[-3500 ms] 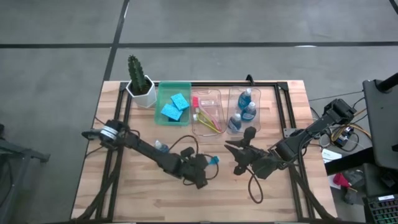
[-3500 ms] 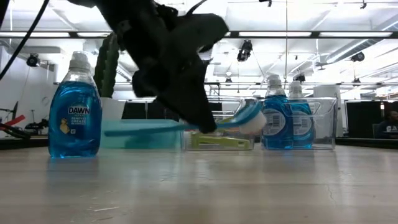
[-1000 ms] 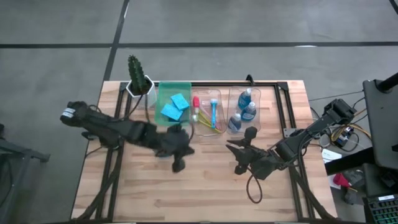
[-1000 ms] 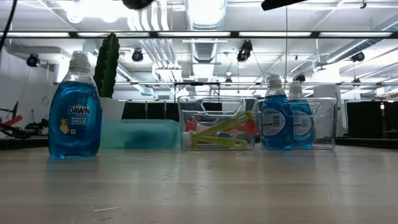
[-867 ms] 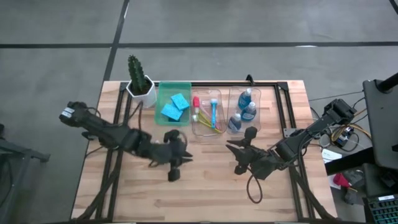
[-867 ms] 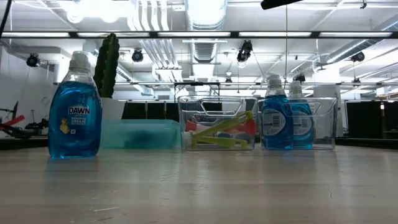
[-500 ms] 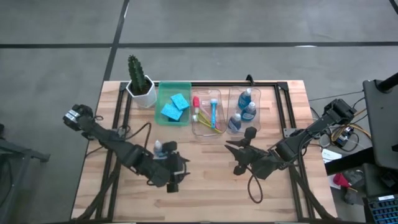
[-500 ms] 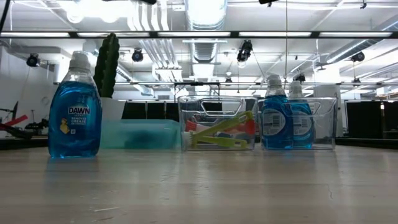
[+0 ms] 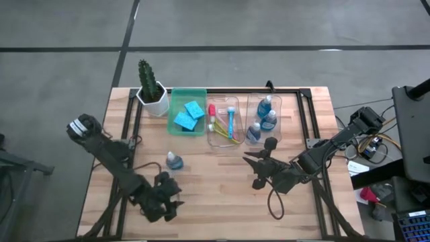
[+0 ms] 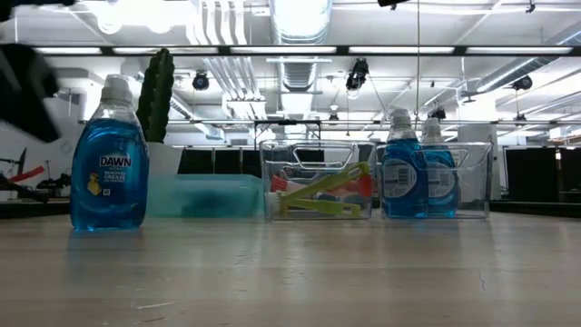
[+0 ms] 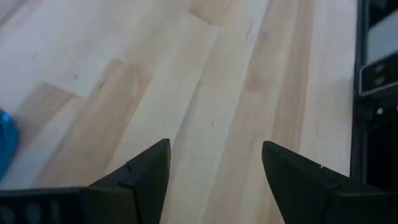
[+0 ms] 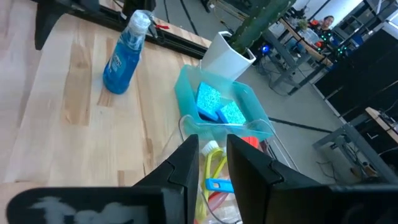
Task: Pick & Place Kitchen Sink Supplies
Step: Put the blue dishwashing liquid bottle into the right transparent bin
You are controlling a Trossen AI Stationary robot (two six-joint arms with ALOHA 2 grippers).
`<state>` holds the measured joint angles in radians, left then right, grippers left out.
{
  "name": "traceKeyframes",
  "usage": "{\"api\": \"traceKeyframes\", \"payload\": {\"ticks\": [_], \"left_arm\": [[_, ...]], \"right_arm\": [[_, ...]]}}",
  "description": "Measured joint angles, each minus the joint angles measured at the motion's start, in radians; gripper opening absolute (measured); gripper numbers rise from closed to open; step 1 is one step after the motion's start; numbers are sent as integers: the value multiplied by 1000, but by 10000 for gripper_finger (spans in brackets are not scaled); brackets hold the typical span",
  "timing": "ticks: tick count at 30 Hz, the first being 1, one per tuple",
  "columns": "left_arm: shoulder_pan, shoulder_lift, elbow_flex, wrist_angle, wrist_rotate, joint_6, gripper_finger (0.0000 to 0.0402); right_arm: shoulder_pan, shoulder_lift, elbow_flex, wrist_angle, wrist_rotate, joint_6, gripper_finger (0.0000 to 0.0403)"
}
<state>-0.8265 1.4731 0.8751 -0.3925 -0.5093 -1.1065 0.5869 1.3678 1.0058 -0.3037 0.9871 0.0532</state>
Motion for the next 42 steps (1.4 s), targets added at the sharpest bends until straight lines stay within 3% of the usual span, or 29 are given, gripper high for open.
{"api": "traceKeyframes", "payload": {"ticks": [8,16,21,26,33,42], "left_arm": [[-173,-1,-181,63,-241,-299,242],[-177,-2,-262,-76,-250,-405,231],[-177,-3,-264,-253,-178,-499,218],[-170,-3,-287,-325,-225,-504,214],[-163,-4,-360,-285,-300,-522,216],[-161,-4,-482,-35,-407,-434,225]], "right_arm": [[0,0,0,2,0,0,68],[0,0,0,16,0,0,81],[0,0,0,23,0,0,86],[0,0,0,24,0,0,83],[-1,0,0,25,0,18,71],[-1,0,0,26,0,15,74]]}}
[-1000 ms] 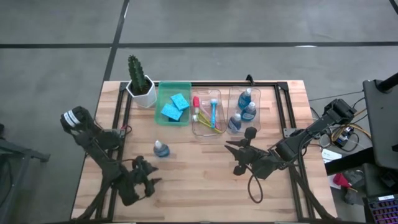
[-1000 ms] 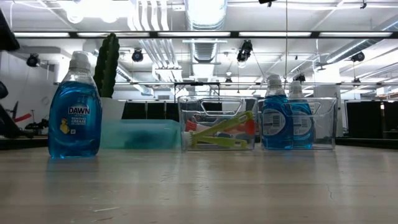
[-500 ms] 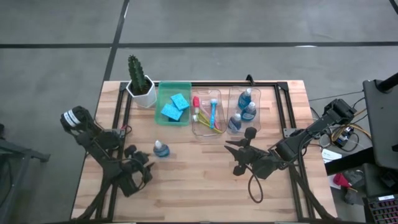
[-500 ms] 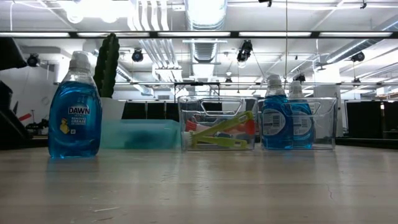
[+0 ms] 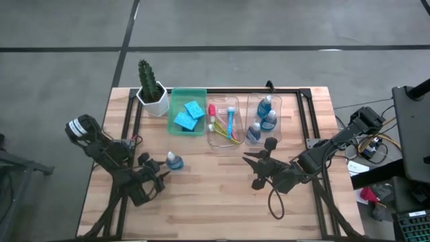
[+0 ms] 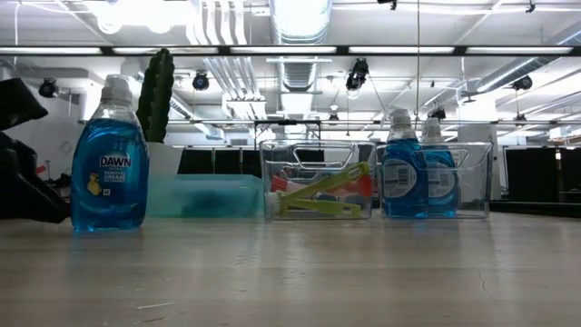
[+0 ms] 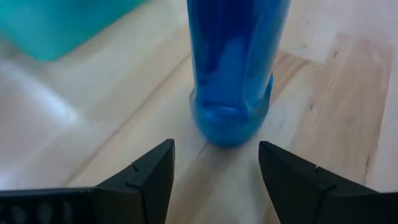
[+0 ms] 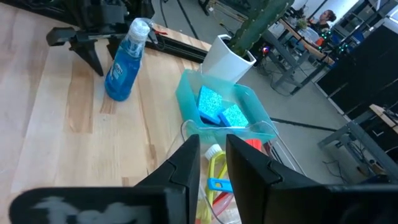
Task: Pick & Place Kitchen Sink Supplies
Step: Put the blue dishwashing liquid bottle into the right transparent bin
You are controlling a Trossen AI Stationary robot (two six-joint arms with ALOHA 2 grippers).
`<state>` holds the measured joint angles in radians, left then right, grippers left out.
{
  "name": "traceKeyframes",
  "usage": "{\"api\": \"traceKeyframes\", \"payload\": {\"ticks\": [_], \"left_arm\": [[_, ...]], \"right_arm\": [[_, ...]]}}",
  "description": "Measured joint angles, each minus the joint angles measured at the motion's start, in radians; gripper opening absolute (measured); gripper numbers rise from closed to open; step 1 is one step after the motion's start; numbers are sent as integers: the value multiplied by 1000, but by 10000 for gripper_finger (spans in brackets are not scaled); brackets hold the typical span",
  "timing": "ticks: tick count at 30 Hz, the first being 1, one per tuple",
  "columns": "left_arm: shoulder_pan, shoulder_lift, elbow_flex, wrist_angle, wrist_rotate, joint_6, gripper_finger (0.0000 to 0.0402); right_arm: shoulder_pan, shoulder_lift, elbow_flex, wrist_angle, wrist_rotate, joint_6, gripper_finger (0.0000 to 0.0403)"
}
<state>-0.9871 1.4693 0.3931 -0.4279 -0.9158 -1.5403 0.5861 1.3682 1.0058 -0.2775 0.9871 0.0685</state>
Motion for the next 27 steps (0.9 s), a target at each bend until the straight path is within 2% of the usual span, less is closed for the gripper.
{"api": "traceKeyframes", "payload": {"ticks": [7,11,13,16,21,27], "left_arm": [[4,0,-54,98,-121,66,228],[16,0,-55,119,-129,71,228],[20,0,-54,132,-101,87,228],[20,0,-47,188,-96,157,228],[31,-1,-45,245,-195,233,238],[80,-2,-55,241,-200,223,267]], "right_arm": [[-2,1,0,0,0,-1,84],[-4,1,0,1,0,-1,87],[-6,1,0,1,0,-1,86],[-6,1,0,3,0,0,80],[-7,1,0,4,0,-1,72],[-7,1,0,5,0,-1,73]]}}
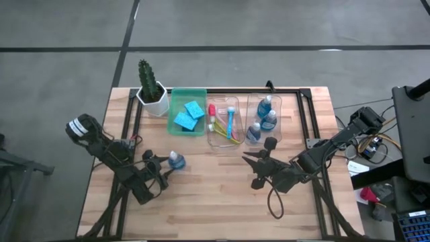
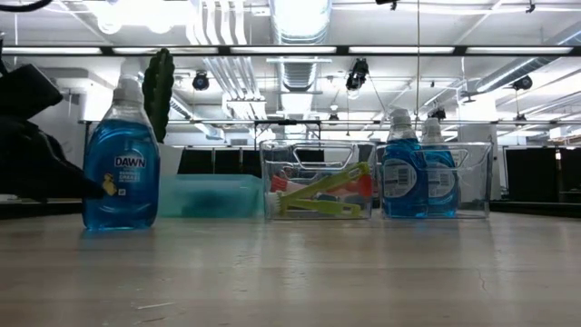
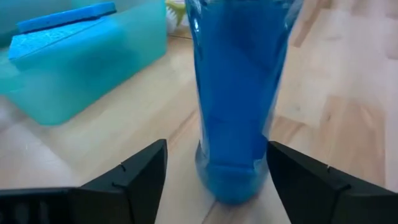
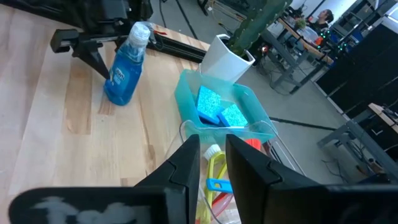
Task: Pick & Place Kitchen Sink Supplies
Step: Put the blue dishwashing liquid bottle into the right transparent bin
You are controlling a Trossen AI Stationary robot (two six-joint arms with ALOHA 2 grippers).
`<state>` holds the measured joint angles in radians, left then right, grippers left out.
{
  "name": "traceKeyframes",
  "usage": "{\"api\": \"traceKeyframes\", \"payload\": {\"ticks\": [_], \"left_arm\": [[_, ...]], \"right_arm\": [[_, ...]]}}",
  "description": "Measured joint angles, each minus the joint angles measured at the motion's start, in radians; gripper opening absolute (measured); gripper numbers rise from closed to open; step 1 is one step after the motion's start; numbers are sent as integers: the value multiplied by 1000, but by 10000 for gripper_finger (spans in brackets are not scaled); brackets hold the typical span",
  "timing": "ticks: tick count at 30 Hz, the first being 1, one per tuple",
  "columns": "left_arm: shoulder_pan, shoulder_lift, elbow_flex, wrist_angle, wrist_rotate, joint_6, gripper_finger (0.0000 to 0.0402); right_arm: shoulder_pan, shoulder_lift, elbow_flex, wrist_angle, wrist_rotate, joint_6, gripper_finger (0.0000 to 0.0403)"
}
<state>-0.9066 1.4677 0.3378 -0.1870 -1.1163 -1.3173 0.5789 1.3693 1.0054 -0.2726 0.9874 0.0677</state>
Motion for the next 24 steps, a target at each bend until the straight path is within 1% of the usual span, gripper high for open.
{"api": "traceKeyframes", "payload": {"ticks": [2,7,13,19,24], "left_arm": [[18,0,0,20,0,15,274],[38,0,0,96,-2,118,280],[55,7,0,168,-1,194,280],[95,32,-1,171,-1,199,280],[109,40,-1,189,4,212,280]], "right_arm": [[0,0,0,0,0,0,76],[-5,0,0,1,0,1,82],[-4,0,0,1,0,4,74],[-8,0,-1,1,0,3,69],[-13,0,-1,2,0,7,75]]}}
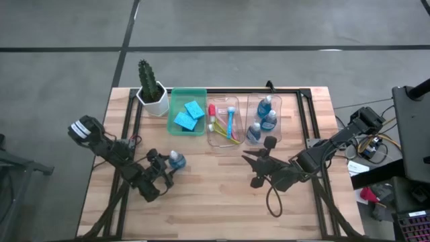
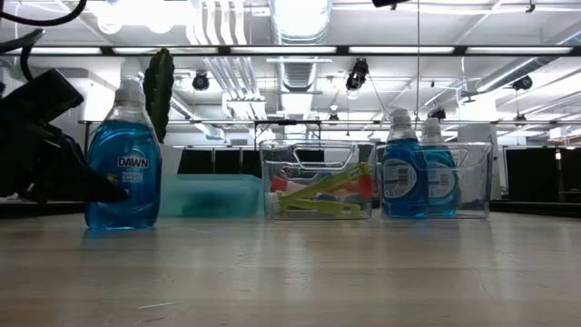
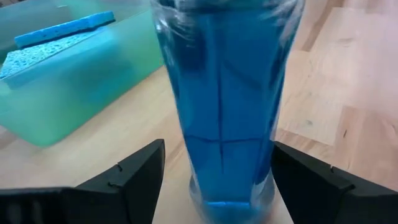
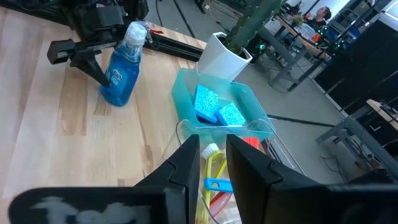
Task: Pick & Place Kitchen Sink Supplies
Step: Put the blue dishwashing liquid bottle into the right transparent bin
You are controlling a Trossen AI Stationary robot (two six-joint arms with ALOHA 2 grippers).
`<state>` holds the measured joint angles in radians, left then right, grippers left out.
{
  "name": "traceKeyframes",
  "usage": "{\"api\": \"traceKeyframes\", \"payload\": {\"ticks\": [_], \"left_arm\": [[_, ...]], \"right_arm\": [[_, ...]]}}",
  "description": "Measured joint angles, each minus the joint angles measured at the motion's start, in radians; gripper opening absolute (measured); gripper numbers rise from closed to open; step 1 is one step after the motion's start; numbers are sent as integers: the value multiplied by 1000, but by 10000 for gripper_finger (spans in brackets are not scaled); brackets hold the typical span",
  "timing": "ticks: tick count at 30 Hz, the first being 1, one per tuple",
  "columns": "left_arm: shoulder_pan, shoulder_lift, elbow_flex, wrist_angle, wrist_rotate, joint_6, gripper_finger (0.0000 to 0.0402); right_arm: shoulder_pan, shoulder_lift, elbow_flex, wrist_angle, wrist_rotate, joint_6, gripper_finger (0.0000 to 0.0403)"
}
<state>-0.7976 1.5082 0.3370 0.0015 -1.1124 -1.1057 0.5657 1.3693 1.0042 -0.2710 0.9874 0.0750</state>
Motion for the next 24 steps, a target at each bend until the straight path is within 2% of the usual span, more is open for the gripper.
{"api": "traceKeyframes", "payload": {"ticks": [4,8,17,24], "left_arm": [[4,1,0,59,3,55,276],[26,1,0,97,3,111,255],[50,1,0,96,4,112,181],[50,1,0,108,2,109,167]], "right_arm": [[-1,0,0,0,0,1,81],[-1,0,0,0,0,2,86],[-1,0,0,2,0,5,87],[-1,0,0,1,0,2,73]]}}
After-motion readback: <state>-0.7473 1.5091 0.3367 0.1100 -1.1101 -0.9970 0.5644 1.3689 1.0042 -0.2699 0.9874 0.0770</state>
